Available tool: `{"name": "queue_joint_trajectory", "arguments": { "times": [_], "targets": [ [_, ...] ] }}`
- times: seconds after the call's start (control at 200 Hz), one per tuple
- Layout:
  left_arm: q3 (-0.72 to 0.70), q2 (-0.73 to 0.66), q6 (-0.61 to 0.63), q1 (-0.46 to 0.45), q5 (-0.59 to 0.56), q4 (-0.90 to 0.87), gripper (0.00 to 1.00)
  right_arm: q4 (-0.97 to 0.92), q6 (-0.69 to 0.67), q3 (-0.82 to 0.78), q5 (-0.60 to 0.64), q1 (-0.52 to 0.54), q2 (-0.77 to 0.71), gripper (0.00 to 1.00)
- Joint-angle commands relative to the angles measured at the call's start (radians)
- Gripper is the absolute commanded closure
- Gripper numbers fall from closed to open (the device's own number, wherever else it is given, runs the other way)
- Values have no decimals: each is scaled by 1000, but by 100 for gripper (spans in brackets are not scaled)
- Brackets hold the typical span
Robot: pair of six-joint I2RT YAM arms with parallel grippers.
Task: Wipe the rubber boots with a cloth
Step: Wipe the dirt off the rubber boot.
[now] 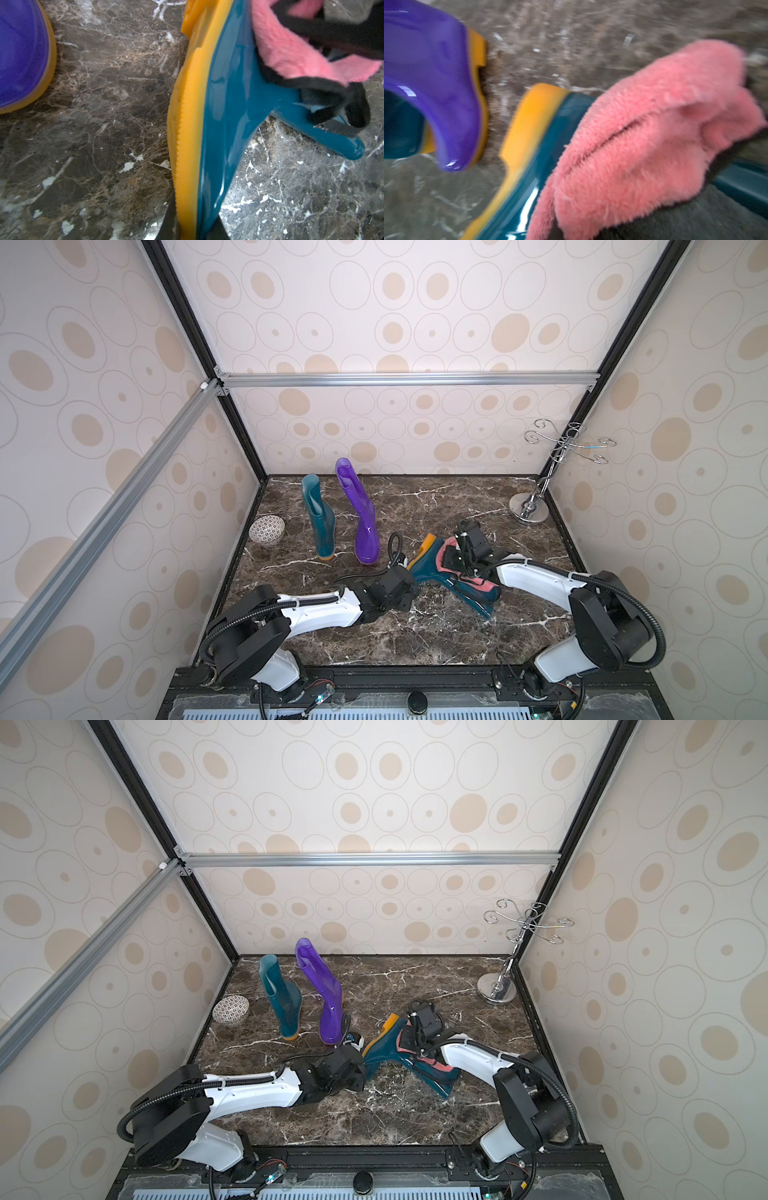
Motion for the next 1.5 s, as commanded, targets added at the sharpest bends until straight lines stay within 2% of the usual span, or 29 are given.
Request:
{"name": "queue_joint_trajectory", "arguments": {
  "times": [0.0,0.11,0.195,0.285,0.38,0.48,0.61,0.715,0.815,0.895,1.02,1.23,1.285,1.365,1.495],
  "targets": [
    [17,20,0,-11,33,35,100,122,54,77,-129,21,79,100],
    [17,23,-5,-12,36,31,100,117,40,106,-113,28,135,100],
    [15,17,-5,-11,30,29,100,101,24,62,-82,21,133,100],
    [21,15,3,-12,19,17,100,91,-6,-31,-1,20,65,100],
    [27,14,10,-11,15,11,100,-1,-39,-100,91,17,-14,100],
    [30,10,12,-11,16,11,100,-97,-55,-168,128,-13,-96,100],
    [31,-1,12,-11,16,12,100,-217,-94,-220,126,-79,-251,100],
    [34,2,13,-11,24,15,100,-275,-147,-223,120,-89,-371,100],
    [35,2,12,-11,26,17,100,-269,-154,-229,44,-89,-417,100],
    [22,-4,6,-11,25,31,100,-181,-126,-249,-63,-89,-388,100],
    [25,9,4,-11,31,33,100,-36,-85,-205,-205,-66,-257,100],
    [9,7,-4,-11,36,47,100,133,-25,-40,-245,48,-42,100],
    [7,6,-4,-12,34,45,100,163,6,0,-260,73,-9,100],
    [16,7,1,-12,28,33,100,163,11,48,-220,128,7,100],
    [30,-2,9,-11,21,18,100,225,110,-29,-160,167,-12,100]
  ]
}}
